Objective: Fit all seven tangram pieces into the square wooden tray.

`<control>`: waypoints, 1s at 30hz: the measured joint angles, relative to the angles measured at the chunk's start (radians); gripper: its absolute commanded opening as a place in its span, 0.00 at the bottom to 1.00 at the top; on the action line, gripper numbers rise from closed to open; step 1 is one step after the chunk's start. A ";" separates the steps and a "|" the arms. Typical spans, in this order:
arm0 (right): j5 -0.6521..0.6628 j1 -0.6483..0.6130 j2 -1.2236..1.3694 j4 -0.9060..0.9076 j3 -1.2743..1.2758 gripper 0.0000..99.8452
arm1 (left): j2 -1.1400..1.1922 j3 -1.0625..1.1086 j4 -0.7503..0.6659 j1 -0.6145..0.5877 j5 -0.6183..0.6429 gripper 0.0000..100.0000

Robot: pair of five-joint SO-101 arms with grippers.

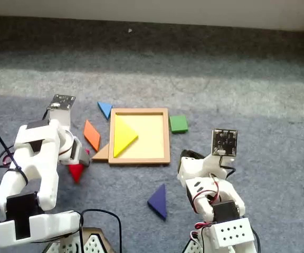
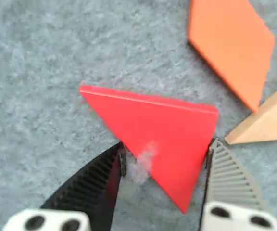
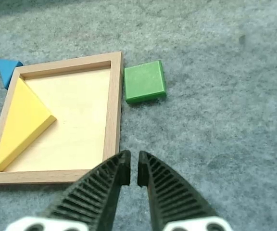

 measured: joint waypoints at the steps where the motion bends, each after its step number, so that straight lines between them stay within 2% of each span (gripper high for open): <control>1: 0.000 0.000 0.000 0.000 0.000 0.04 | 0.000 0.000 -0.006 0.000 -0.043 0.27; 8: 0.000 0.000 0.000 0.000 0.000 0.04 | 0.000 0.000 -0.049 0.000 -0.417 0.27; 11: 0.000 0.000 0.000 0.000 0.000 0.04 | 0.000 -0.002 -0.052 0.000 -0.512 0.27; 17: 0.000 0.000 0.000 0.000 0.000 0.04 | 0.000 -0.003 -0.052 0.000 -0.534 0.35; 21: 0.000 0.000 0.000 0.000 0.000 0.04 | -0.008 -0.003 -0.049 -0.002 -0.534 0.35; 25: 0.000 0.000 0.000 0.000 0.000 0.04 | -0.112 -0.006 0.035 -0.002 -0.531 0.36; 30: 0.000 0.000 0.000 0.000 0.000 0.04 | -0.292 -0.012 0.095 -0.002 -0.384 0.36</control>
